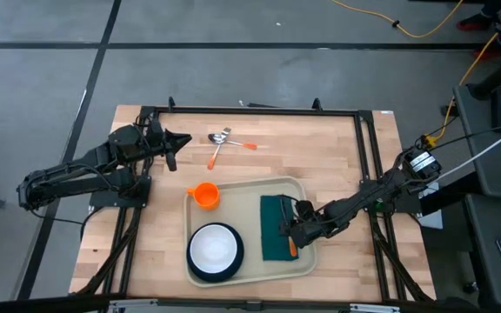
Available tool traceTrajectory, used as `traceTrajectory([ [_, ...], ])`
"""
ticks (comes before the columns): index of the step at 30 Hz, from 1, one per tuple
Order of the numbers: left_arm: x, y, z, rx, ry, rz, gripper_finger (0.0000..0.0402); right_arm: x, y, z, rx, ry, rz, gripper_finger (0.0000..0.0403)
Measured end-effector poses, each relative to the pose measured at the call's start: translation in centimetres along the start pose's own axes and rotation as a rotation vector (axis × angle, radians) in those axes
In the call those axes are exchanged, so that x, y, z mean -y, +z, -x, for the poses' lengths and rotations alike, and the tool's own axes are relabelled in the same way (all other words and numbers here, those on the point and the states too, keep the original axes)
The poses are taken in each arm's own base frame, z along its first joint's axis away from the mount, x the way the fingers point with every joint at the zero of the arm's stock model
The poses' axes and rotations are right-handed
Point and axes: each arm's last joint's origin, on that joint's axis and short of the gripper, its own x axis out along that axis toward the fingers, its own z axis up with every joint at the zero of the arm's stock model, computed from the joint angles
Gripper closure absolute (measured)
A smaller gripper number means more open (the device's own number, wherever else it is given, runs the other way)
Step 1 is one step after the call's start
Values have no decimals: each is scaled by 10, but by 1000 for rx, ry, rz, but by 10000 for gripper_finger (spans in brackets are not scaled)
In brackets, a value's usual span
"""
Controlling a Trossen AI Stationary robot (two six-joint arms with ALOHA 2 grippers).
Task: Set up tray
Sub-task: Put the orange knife on the dark blue napkin on the gray serving tray
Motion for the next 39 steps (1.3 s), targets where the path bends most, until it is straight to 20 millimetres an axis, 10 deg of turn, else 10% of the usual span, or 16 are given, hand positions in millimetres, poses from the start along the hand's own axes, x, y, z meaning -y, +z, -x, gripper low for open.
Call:
traceTrajectory([
  [30,0,0,0,1,0,-1,368,0,0,0,0,-1,-25,369],
  [39,0,0,0,1,0,0,368,-1,0,0,-5,5,-32,280],
])
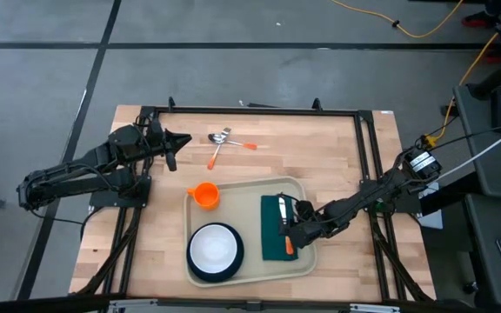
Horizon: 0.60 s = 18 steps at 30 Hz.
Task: Set up tray
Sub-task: Put the orange knife on the dark blue napkin on the gray serving tray
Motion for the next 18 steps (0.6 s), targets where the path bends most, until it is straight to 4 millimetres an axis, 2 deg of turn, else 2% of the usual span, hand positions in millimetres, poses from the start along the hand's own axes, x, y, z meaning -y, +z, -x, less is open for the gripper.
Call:
traceTrajectory([
  [10,0,0,0,0,0,0,368,-4,-1,0,-8,43,8,273],
  [18,0,0,0,0,0,-1,368,-20,-3,7,64,140,85,273],
])
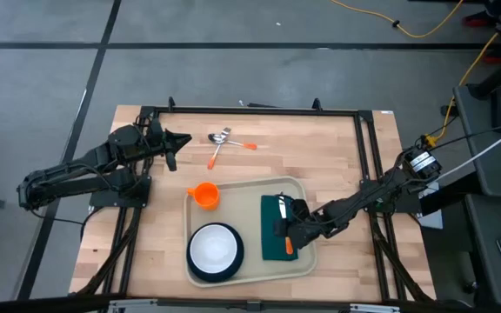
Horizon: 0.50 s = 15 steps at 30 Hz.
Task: Set up tray
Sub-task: Put the orange knife on the dark blue napkin on the gray serving tray
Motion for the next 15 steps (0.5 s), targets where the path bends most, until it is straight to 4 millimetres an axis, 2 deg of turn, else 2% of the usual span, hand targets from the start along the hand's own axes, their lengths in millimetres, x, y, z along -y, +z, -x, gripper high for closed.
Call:
traceTrajectory([
  [9,0,0,0,0,0,-1,368,-4,1,2,30,26,64,274],
  [15,0,1,0,8,-1,0,368,-22,7,16,111,93,182,310],
])
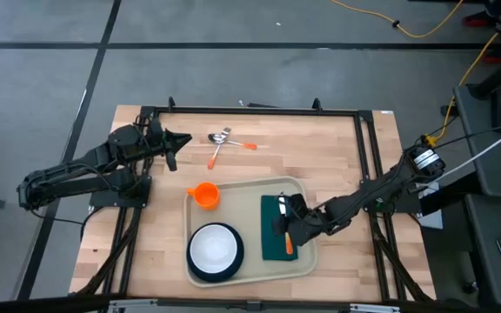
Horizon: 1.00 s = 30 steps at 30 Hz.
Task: Set up tray
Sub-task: Put the orange knife on the dark blue napkin on the gray serving tray
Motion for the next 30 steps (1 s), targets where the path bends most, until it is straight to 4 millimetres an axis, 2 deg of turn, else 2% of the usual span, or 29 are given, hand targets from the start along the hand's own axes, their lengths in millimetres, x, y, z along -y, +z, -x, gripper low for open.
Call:
traceTrajectory([
  [7,0,2,0,19,-4,1,368,-17,24,8,46,40,156,393],
  [16,0,2,1,25,-7,1,368,-26,63,10,54,-17,312,397],
  [23,1,3,2,25,-40,-7,368,-31,107,26,-32,-236,422,399],
  [27,1,3,2,25,-39,-23,368,-25,131,35,-96,-372,495,401],
  [30,1,2,2,24,-39,-25,368,-14,144,31,-175,-406,555,401],
])
